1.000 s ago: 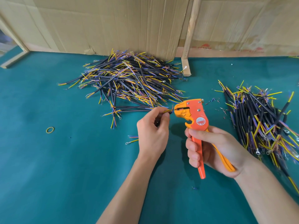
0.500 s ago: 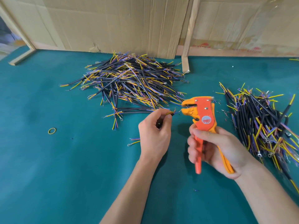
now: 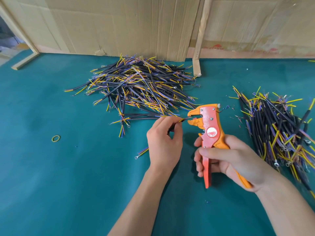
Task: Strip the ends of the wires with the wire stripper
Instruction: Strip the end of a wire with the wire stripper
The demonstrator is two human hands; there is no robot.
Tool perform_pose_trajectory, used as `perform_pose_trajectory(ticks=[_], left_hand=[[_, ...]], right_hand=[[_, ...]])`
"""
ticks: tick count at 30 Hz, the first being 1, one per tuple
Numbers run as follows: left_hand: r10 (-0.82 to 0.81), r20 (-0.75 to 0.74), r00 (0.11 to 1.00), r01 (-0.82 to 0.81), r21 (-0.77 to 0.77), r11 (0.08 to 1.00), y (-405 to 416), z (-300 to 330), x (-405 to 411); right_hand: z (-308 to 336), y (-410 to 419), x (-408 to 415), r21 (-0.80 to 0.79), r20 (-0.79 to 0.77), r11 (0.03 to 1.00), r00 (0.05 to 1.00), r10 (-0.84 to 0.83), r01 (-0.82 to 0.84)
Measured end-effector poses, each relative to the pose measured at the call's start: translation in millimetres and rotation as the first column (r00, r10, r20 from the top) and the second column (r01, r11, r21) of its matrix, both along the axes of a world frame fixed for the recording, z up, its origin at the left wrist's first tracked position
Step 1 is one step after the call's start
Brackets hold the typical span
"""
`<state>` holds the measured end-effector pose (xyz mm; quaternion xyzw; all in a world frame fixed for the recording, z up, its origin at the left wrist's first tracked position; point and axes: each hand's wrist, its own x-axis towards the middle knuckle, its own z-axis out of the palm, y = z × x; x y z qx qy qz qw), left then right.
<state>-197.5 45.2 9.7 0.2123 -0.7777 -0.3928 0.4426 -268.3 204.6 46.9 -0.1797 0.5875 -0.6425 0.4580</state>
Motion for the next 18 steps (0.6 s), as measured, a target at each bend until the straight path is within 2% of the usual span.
perform_pose_trajectory(ticks=[18], left_hand=[[0.017,-0.018,1.0,-0.017,-0.016,1.0,-0.9,-3.6,-1.3]], right_hand=[[-3.1,-8.9,4.4,-0.001,-0.039,0.997,0.997,-0.072,0.072]])
